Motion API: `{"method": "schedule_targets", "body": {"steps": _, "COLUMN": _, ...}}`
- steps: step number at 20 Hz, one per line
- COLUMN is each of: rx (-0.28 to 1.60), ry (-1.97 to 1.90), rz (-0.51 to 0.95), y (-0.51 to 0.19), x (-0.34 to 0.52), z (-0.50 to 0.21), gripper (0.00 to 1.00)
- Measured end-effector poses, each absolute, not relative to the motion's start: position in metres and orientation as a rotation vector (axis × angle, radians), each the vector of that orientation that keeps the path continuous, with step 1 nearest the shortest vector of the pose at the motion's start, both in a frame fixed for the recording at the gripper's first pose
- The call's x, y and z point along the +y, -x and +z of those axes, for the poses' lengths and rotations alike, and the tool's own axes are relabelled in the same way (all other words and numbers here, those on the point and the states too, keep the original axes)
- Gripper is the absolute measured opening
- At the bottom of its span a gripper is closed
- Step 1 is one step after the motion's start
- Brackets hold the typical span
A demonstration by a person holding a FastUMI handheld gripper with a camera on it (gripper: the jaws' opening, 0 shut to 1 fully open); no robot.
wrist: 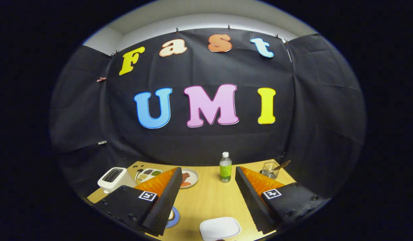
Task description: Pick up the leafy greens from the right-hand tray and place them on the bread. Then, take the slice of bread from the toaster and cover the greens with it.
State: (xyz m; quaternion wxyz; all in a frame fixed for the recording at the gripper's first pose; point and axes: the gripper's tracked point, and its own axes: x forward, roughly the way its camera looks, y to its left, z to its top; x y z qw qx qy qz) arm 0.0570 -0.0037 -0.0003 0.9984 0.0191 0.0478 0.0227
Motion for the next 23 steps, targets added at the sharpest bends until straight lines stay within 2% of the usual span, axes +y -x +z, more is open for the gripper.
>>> {"method": "schedule_targets", "body": {"steps": 4, "rx": 0.033, "ry": 0.012, "rz": -0.027, "y": -0.040, "x": -0.061, "z": 0.016, "gripper": 0.98}}
{"method": "schedule_targets", "body": {"steps": 11, "rx": 0.096, "ry": -0.062, "rz": -0.102, "y": -0.019, "x": -0.126, "z": -0.011, "gripper": 0.98}}
{"method": "schedule_targets", "body": {"steps": 23, "rx": 0.156, "ry": -0.065, "rz": 0.007, "y": -0.042, "x": -0.133, "z": -0.034, "gripper": 0.98}}
